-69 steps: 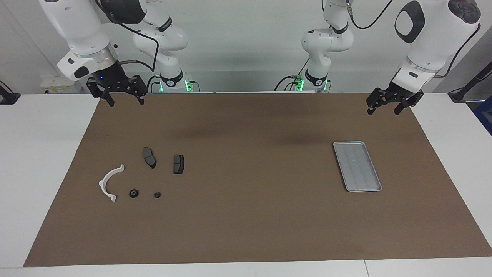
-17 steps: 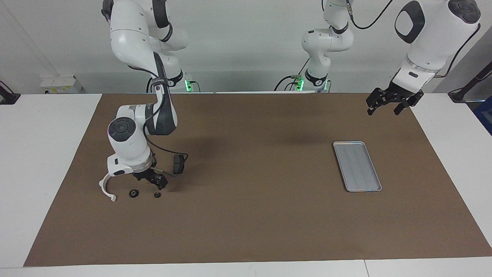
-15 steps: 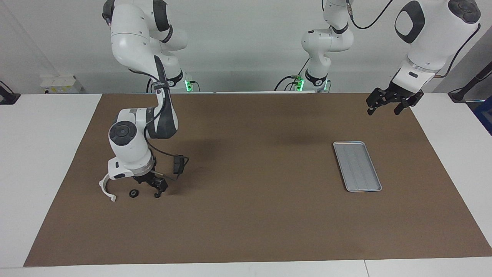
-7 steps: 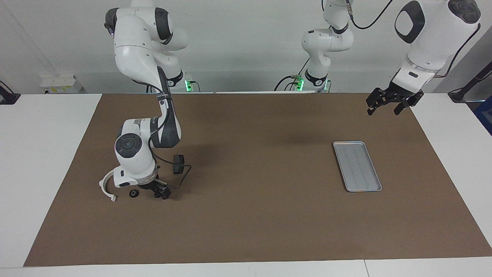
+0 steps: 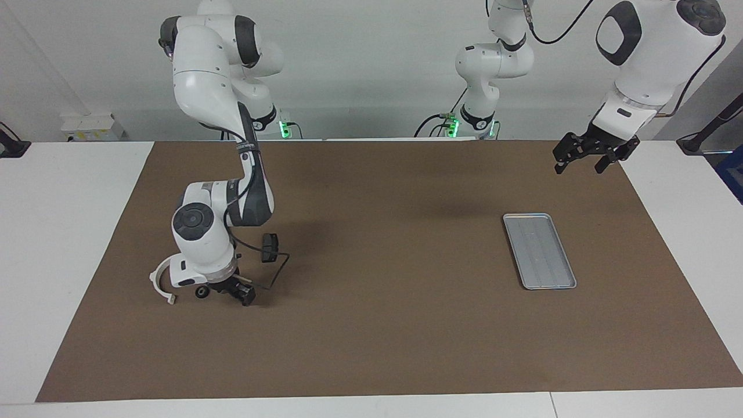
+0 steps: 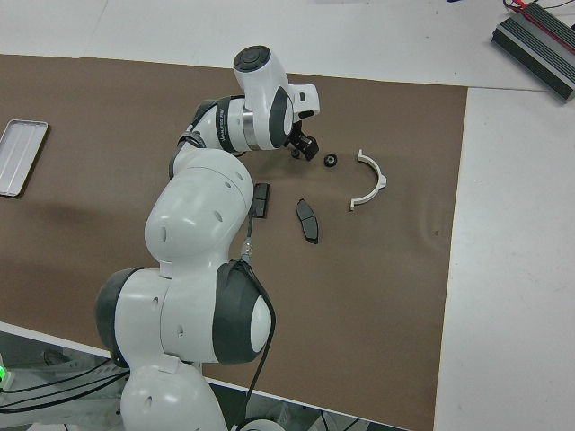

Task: Pick bearing gear from pile to tray
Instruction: 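Reach the right gripper toward the farther small dark round bearing, then grasp the small dark bearing with the right gripper and lift it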

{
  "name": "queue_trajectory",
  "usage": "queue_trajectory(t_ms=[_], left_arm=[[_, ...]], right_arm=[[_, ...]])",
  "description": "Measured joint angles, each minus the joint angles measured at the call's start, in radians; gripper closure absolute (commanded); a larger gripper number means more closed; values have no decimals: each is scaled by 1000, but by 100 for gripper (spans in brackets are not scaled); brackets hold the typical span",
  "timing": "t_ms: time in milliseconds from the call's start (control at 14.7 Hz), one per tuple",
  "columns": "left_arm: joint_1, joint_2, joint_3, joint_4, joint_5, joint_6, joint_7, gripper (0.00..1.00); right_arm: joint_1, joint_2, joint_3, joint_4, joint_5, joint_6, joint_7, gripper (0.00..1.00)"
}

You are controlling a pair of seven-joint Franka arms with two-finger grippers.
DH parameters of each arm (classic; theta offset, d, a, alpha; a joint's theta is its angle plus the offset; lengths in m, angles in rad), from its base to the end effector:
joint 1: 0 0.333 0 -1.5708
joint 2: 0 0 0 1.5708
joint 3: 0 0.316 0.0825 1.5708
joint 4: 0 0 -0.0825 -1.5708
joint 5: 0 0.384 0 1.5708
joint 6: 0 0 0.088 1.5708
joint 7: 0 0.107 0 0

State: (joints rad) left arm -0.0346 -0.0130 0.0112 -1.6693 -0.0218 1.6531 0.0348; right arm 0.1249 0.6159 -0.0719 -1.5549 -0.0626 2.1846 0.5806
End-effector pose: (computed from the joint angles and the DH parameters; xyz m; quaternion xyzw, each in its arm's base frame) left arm 0.5555 -0.0151 0.5922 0.9995 -0.0282 -0.0015 0.0109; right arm 0.7017 0.0424 0.2898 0.9705 -0.2367 0.0215 0.0418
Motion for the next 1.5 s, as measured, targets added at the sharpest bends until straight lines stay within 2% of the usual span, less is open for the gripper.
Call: queue_trajectory(t_ms=[136,273,613,1499], left_arm=[[0,0,0,0,0,0,0,0],[0,0,0,0,0,0,0,0],[0,0,0,0,0,0,0,0],[0,0,0,0,0,0,0,0]], right_arm=[[0,3,3,6,5,0,1,19],[1,5,8,10,9,0,5,25],[7,7,10,15,25,0,21,31],[3,12,9,13,26,-27,21,31]])
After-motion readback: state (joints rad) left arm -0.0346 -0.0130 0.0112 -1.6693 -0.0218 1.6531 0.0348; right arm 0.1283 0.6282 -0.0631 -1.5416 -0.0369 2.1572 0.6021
